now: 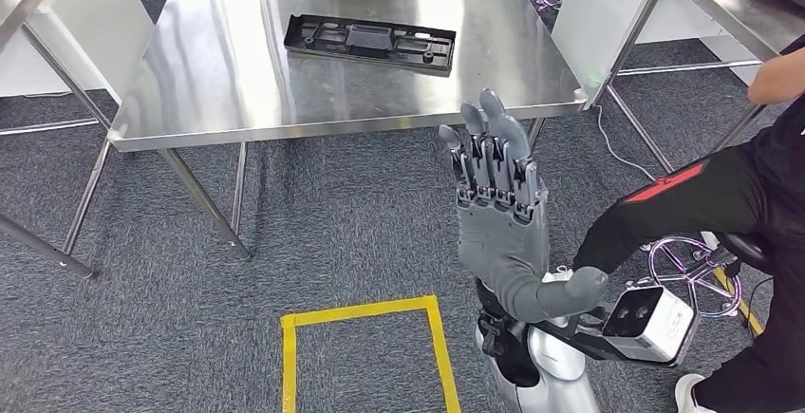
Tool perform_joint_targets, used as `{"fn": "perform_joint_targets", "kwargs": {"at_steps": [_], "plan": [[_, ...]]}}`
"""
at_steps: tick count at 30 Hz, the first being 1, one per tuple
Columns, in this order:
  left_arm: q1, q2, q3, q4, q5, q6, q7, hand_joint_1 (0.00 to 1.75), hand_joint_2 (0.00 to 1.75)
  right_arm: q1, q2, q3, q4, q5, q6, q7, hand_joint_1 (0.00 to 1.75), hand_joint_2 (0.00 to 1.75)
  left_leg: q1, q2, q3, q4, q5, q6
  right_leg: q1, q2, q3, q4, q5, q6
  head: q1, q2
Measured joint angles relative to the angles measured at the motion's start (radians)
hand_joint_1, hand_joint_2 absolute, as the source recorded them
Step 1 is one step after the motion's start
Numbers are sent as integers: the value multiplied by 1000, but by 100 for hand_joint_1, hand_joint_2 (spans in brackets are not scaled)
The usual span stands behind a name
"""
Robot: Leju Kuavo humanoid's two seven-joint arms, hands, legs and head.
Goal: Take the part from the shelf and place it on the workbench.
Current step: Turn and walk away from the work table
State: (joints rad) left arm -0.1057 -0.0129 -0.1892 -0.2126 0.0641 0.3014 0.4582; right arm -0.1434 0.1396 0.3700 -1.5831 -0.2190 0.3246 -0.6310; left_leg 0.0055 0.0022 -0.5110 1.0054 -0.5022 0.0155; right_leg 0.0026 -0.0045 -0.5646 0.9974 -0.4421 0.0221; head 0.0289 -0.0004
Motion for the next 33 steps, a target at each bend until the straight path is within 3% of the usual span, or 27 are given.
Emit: {"fn": "perform_joint_targets", "kwargs": {"at_steps": [2,3,6,7,8,9,10,12,14,16,18,20,22,23,24,26,28,29,31,33], "plan": [[0,0,0,0,0,0,0,0,0,0,-2,0,0,-1,-4,0,0,0,2,4,-8,-14,13,14,0,0,-14,14,-7,9,0,0],[0,0,0,0,0,0,0,0,0,1,-3,0,0,-1,-7,1,0,0,4,7,-15,-20,23,22,0,1,-28,39,-29,8,1,0],[0,-1,1,0,-1,0,0,0,0,5,-11,-1,2,0,-22,7,0,0,4,12,-51,-24,55,35,-6,2,-85,203,-138,1,5,0],[1,-1,1,0,-2,0,0,0,0,7,-14,-3,3,0,-26,9,0,0,3,13,-65,-24,65,34,-9,2,-94,252,-156,6,5,0],[1,-2,1,0,-3,0,0,0,0,9,-17,-4,5,0,-29,10,0,0,3,13,-78,-23,75,32,-12,2,-89,274,-157,16,5,0],[1,-3,1,0,-4,0,0,0,0,10,-20,-6,6,0,-32,11,0,0,4,14,-90,-22,85,30,-15,2,-67,257,-141,29,5,0],[1,-5,1,0,-6,1,0,0,0,11,-22,-8,7,0,-34,12,0,0,5,13,-102,-21,94,26,-19,2,-27,206,-117,41,5,0],[1,-6,1,0,-8,4,0,0,0,12,-24,-13,8,6,-43,15,0,0,4,12,-120,-16,110,15,-24,5,69,58,-94,51,5,0],[1,-7,0,0,-9,7,0,0,0,14,-25,-20,8,23,-62,25,0,0,2,11,-129,-13,126,2,-21,10,111,-24,-99,40,4,0],[2,-7,1,0,-10,9,0,0,0,18,-26,-29,15,54,-94,41,0,0,3,11,-133,-13,138,-9,-19,11,101,-27,-92,23,4,0],[3,-7,1,1,-10,10,0,0,0,20,-27,-41,32,104,-143,62,0,0,8,9,-147,12,103,-17,-23,10,90,-26,-76,-1,3,0],[4,-8,1,1,-10,11,0,0,0,20,-30,-56,77,201,-225,89,0,0,12,5,-177,106,9,-23,-22,8,73,-25,-56,-23,2,0],[5,-10,1,1,-11,12,0,0,0,20,-39,-75,165,311,-304,110,0,0,13,2,-207,233,-62,-27,-17,7,50,-23,-38,-30,2,0],[6,-11,1,1,-12,12,0,0,0,19,-44,-87,220,345,-322,109,0,0,13,1,-207,269,-66,-28,-14,7,37,-20,-30,-29,2,0],[6,-11,1,1,-13,12,0,0,0,19,-49,-99,276,366,-330,101,0,0,14,0,-192,271,-51,-27,-13,6,25,-17,-23,-27,2,0],[5,-12,2,0,-16,12,0,0,0,16,-55,-121,366,381,-330,80,0,0,15,0,-112,174,-8,-23,-12,5,4,-7,-14,-20,2,0],[4,-13,3,0,-19,12,0,0,0,12,-58,-137,419,388,-330,72,0,0,12,-2,-29,52,-2,-18,-9,4,-13,3,-7,-8,2,0],[3,-13,5,0,-21,12,0,0,0,10,-59,-143,437,392,-330,73,0,0,8,-3,-10,19,-9,-16,-8,3,-18,5,-2,-1,3,0],[4,-14,7,0,-22,12,0,0,0,6,-59,-152,465,398,-330,76,0,0,3,-4,-10,1,-7,-5,-8,2,-26,6,10,15,4,0],[4,-14,9,0,-23,12,0,0,0,5,-61,-159,487,401,-328,79,0,0,2,0,-20,-7,8,16,-10,2,-43,27,-8,19,4,0]]}}
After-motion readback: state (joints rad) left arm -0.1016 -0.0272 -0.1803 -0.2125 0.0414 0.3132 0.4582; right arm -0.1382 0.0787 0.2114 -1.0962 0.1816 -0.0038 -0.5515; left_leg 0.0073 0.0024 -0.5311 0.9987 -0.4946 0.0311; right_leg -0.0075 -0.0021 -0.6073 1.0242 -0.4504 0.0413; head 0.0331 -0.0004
